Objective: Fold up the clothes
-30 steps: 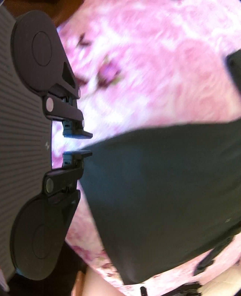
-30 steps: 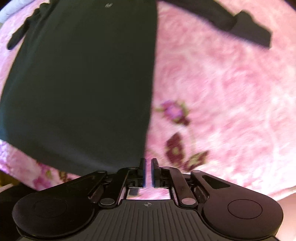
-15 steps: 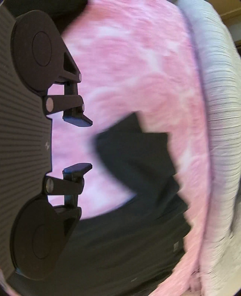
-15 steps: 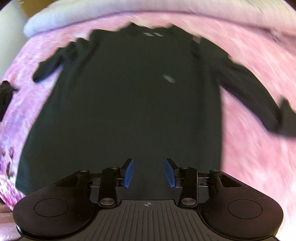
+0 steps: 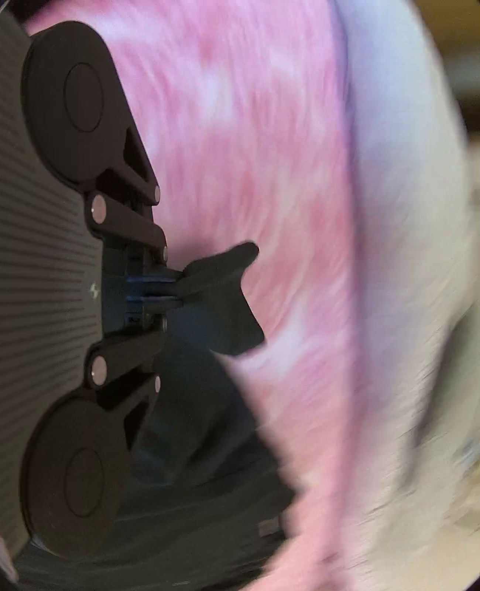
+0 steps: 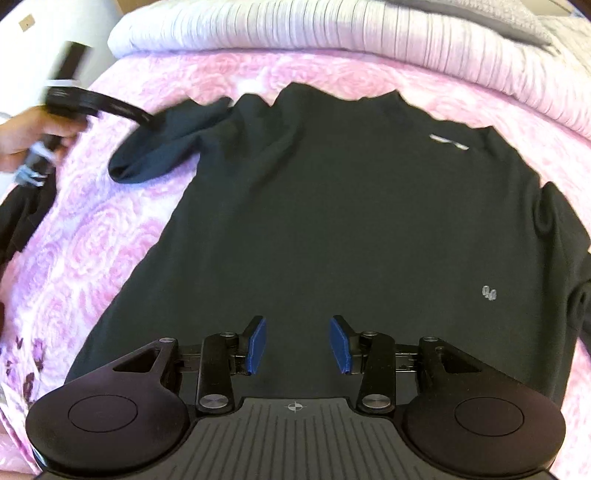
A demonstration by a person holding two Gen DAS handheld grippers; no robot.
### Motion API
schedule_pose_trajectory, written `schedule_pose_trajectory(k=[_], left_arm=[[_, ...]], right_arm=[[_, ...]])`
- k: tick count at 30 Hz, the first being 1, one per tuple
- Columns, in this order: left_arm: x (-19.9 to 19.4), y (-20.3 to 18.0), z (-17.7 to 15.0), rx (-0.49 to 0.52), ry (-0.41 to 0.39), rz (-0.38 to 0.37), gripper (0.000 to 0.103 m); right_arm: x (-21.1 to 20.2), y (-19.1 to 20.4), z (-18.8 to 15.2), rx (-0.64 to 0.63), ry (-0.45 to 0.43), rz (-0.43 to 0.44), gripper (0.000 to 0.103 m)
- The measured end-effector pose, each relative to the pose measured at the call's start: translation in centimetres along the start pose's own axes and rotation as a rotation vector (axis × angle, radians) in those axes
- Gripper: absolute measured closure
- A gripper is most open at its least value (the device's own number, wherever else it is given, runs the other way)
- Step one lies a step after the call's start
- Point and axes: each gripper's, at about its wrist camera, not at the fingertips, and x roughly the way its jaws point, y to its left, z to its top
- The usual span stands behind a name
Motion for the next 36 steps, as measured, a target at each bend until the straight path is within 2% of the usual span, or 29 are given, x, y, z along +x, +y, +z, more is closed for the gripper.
schedule_pose_trajectory(k=[1,3,4,5,6,7,10,12,15,18,20,23,26,29,32,36], left_arm=[[-2.4,3.2,-1.0,-0.071,-0.062,0.059,0.099],[-6.7,8.3,-4.5,-0.255,-0.127,0.239,0.095],[-8.8,10.8,-6.2,-0.343,-0.156,0.327,0.086],[-9.3,12.2,-7.5,-0.373,-0.13,0.366,0.079],[-9.9,13.6,-8.8,-0.402,-0.103,0.405,0.076],[-10.4,15.0,-10.1,-0.431,-0.076,0.443,0.076],[-11.7,17.3,-12.7,-0.483,-0.041,0.475,0.075],[-12.4,17.4,-13.6,-0.475,-0.037,0.47,0.074],[-11.9,16.1,-13.8,-0.41,-0.01,0.381,0.074],[-9.0,14.5,-13.5,-0.303,0.062,0.258,0.073],[-6.4,14.2,-13.4,-0.248,0.124,0.224,0.073],[-4.8,14.6,-13.3,-0.258,0.155,0.242,0.068],[-4.7,14.9,-13.0,-0.273,0.149,0.253,0.068],[-5.2,13.6,-12.3,-0.242,0.16,0.304,0.072],[-5.5,11.8,-10.8,-0.199,0.15,0.314,0.072],[-6.8,5.4,-8.2,-0.101,0.121,0.268,0.072]], right_arm=[[0.1,0.0,0.3,0.006,0.009,0.003,0.061],[0.2,0.4,0.9,0.014,0.019,0.018,0.061],[0.1,0.6,1.2,0.018,0.023,0.027,0.061],[0.2,0.8,1.6,0.019,0.027,0.038,0.061],[0.3,1.2,1.9,0.015,0.032,0.051,0.061],[0.4,1.5,2.3,0.009,0.036,0.064,0.061],[1.0,2.8,3.0,-0.031,0.049,0.096,0.061],[1.3,3.5,3.3,-0.051,0.054,0.105,0.061],[1.6,4.0,3.3,-0.069,0.066,0.11,0.061],[1.8,3.8,2.9,-0.062,0.08,0.099,0.061],[1.6,3.3,2.6,-0.044,0.084,0.084,0.061],[1.0,2.1,2.0,0.0,0.085,0.052,0.061],[-0.5,0.0,0.7,0.057,0.07,0.006,0.061],[-2.3,-2.5,-1.0,0.123,0.044,-0.066,0.061],[-4.9,-6.1,-3.1,0.206,0.009,-0.17,0.061],[-8.7,-11.9,-6.3,0.315,-0.044,-0.306,0.061]])
